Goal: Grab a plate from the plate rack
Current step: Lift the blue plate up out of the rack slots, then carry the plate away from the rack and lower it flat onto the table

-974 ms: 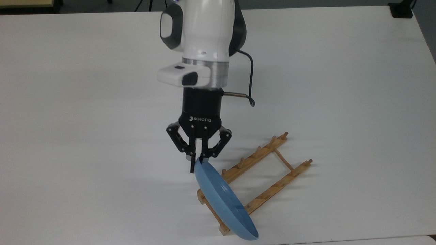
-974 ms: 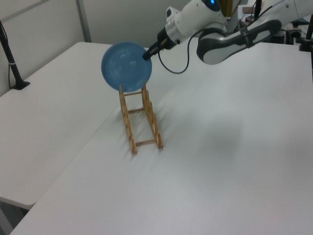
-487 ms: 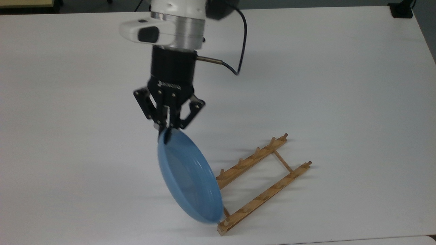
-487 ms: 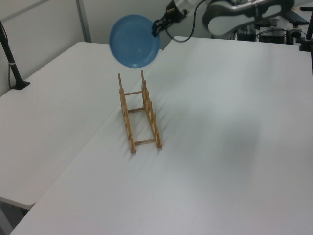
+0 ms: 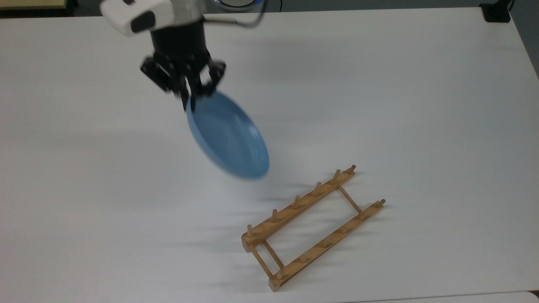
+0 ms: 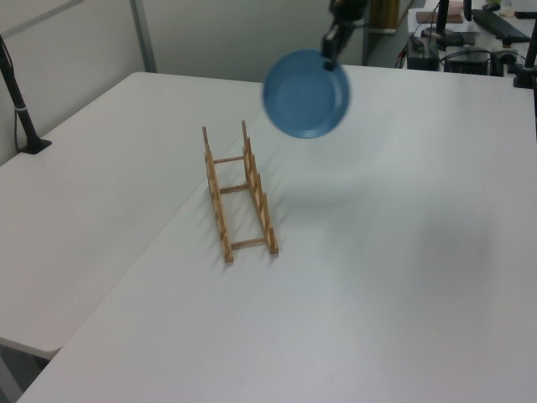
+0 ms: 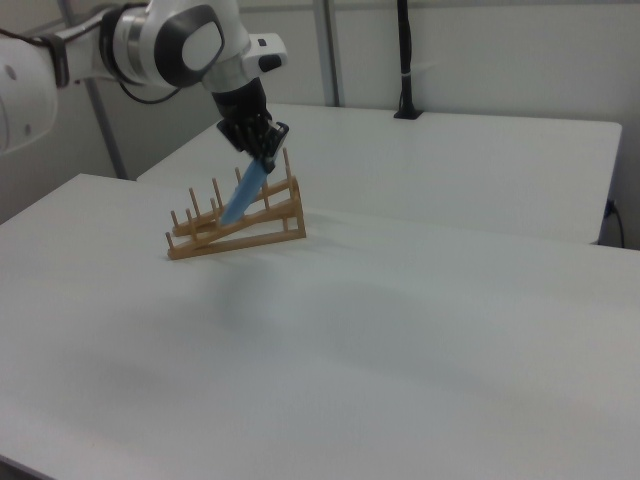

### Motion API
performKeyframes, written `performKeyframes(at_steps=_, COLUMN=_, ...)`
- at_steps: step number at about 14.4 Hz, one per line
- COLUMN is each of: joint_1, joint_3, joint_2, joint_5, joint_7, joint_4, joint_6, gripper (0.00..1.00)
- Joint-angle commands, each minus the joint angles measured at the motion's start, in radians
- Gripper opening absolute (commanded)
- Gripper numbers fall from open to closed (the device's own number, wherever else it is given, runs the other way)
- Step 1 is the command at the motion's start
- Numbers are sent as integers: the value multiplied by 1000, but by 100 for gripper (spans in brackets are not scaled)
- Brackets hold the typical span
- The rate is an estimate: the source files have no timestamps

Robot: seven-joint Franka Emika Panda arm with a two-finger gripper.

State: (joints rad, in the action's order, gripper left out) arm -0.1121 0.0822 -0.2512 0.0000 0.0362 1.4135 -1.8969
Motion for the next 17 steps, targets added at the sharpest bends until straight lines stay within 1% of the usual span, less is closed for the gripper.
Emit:
performKeyframes(at_steps=1, joint_1=-70, joint_3=16, joint_2=67, joint_5=78, joint_7=331, joint_4=44, joint_6=275, gripper=0)
performKeyframes(at_steps=3, joint_1=-90, joint_3=14, joint_2=63, joint_5=83, joint_7=463, joint_4=61, joint_6=387, gripper=0)
performKeyframes(at_steps=4, joint_1=-103, joint_3=14, joint_2=58, joint_5=87, joint_7=508, joint_4=99, joint_6=406, gripper=0)
performKeyframes(at_steps=5, joint_1=-125, joint_3=13, joint_2=55, joint_5=124, joint_7=522, joint_4=148, joint_6=400, gripper=0)
performKeyframes(at_steps=6, joint_1=-145, joint_3=11, joint_2=49, joint_5=185, joint_7=521, joint_4=188, joint_6=397, gripper=0)
performKeyframes(at_steps=7, joint_1=-156, joint_3=10, joint_2=47, joint_5=216, joint_7=522, joint_4=243, joint_6=374, gripper=0)
performKeyframes(at_steps=8, joint_1=-164, joint_3=11, joint_2=52, joint_5=224, joint_7=521, joint_4=301, joint_6=317, gripper=0)
performKeyframes(at_steps=10, joint_1=-169, joint_3=11, joint_2=52, joint_5=230, joint_7=519, joint_4=378, joint_6=225, gripper=0)
performKeyframes(at_steps=14, joint_1=-192, joint_3=10, joint_2=44, joint_5=236, joint_7=519, joint_4=478, joint_6=73, gripper=0)
performKeyframes(at_steps=17, joint_1=-202, joint_3=10, joint_2=11, joint_5=236, joint_7=521, joint_4=527, joint_6=-22, gripper=0)
